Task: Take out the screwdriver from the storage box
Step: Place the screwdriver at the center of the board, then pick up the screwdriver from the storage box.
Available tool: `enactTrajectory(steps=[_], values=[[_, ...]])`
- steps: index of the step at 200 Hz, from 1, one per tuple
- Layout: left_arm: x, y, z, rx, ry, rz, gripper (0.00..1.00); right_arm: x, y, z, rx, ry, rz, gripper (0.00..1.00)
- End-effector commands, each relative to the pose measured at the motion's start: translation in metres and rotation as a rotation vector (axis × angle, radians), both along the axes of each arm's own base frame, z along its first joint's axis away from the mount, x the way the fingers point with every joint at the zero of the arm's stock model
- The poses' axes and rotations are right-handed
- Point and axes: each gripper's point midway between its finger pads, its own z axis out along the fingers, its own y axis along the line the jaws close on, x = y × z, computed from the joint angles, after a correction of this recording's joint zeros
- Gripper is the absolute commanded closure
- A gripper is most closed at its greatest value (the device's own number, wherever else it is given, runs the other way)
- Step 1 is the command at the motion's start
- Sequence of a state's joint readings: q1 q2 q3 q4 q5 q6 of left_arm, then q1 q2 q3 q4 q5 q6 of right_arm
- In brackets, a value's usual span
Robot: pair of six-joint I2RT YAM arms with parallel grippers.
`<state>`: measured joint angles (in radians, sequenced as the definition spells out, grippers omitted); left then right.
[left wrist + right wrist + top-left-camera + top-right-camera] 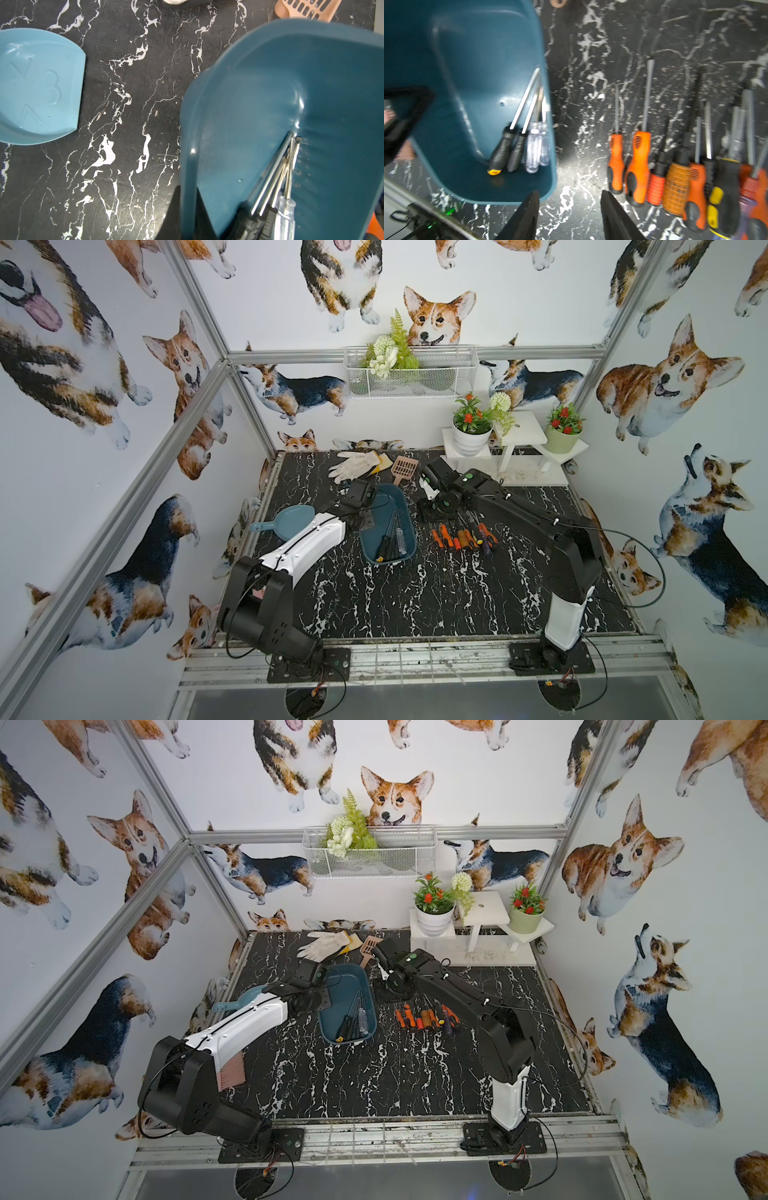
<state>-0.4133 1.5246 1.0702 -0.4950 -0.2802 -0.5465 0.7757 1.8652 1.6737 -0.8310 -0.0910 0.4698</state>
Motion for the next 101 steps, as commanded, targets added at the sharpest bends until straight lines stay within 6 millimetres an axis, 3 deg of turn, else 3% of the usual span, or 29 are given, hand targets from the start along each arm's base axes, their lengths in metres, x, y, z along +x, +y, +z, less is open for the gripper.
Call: enactTrajectory(steps=[1,50,101], values=[[0.007,-0.005,0.008,-0.032,-0.044,-0.001,1.00,-0.009,0.025,0.004,0.050,0.000,0.071,0.46],[0.006,-0.005,0.006,-0.028,-0.040,0.002,1.00,-0.023,0.047,-0.032,-0.002,0.069,0.119,0.46],[0.005,-0.005,0.006,-0.025,-0.035,0.000,1.00,-0.025,0.050,-0.058,-0.062,0.121,0.116,0.46]])
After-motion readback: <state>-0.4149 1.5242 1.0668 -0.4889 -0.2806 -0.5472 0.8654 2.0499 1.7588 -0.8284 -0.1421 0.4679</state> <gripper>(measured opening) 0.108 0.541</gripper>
